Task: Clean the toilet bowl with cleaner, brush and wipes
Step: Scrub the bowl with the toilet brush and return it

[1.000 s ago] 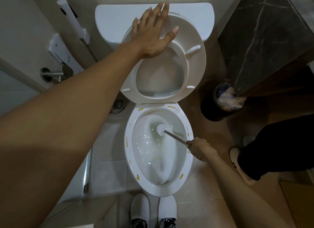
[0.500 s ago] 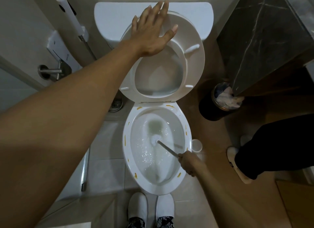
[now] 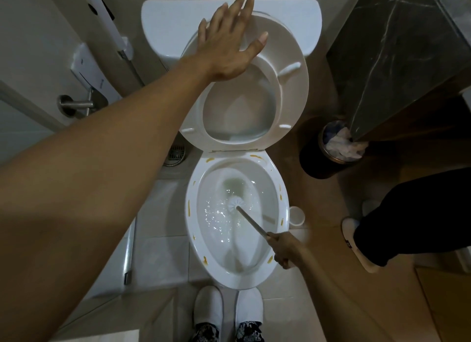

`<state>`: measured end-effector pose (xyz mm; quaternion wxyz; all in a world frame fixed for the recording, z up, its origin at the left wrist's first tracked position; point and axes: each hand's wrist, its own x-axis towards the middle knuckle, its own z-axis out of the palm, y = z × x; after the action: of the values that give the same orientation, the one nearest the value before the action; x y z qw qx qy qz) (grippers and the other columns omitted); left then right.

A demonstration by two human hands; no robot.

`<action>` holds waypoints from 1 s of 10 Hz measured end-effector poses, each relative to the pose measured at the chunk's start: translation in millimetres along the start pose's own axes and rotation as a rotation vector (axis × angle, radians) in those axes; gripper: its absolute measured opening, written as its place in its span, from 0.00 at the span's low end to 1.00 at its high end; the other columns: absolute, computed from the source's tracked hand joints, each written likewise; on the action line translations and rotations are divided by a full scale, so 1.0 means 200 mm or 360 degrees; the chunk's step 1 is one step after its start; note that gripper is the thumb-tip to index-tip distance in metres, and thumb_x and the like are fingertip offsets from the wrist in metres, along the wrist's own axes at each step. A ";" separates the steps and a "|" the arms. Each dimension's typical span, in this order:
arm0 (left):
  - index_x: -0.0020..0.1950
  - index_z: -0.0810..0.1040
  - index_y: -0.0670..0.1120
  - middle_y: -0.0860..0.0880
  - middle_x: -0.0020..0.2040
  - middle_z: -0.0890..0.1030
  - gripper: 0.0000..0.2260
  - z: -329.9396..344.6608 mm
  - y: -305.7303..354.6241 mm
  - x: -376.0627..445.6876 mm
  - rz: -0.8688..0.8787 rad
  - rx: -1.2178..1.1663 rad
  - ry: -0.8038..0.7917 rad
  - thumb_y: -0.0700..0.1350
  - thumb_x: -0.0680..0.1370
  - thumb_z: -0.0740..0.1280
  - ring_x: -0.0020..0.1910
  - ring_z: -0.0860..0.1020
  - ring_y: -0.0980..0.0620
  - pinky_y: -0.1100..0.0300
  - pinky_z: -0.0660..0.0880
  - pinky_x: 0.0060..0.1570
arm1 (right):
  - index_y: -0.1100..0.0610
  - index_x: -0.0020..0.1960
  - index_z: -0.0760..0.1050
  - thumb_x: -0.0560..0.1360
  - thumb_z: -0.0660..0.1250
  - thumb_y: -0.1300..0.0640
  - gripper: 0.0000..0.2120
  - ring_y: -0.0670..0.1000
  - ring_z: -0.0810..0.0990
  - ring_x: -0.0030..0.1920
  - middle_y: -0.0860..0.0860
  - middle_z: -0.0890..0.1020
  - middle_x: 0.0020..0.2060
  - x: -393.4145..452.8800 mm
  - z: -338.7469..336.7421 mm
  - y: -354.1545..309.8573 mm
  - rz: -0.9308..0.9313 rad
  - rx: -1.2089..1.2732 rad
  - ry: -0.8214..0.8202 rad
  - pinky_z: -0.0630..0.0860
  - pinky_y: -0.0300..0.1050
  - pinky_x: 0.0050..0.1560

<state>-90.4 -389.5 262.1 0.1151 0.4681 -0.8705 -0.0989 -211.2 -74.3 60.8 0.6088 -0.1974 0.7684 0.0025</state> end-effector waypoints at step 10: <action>0.78 0.40 0.50 0.48 0.79 0.42 0.31 -0.01 0.01 0.00 0.0002 0.0004 -0.0002 0.62 0.81 0.46 0.77 0.41 0.45 0.40 0.40 0.72 | 0.52 0.67 0.72 0.82 0.56 0.50 0.17 0.50 0.69 0.27 0.53 0.74 0.39 0.09 0.06 -0.19 -0.0324 -0.0203 0.0237 0.66 0.37 0.23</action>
<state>-90.6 -388.1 264.1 0.1138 0.4677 -0.8710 -0.0980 -191.3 -112.4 50.0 0.5334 -0.3123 0.7857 -0.0253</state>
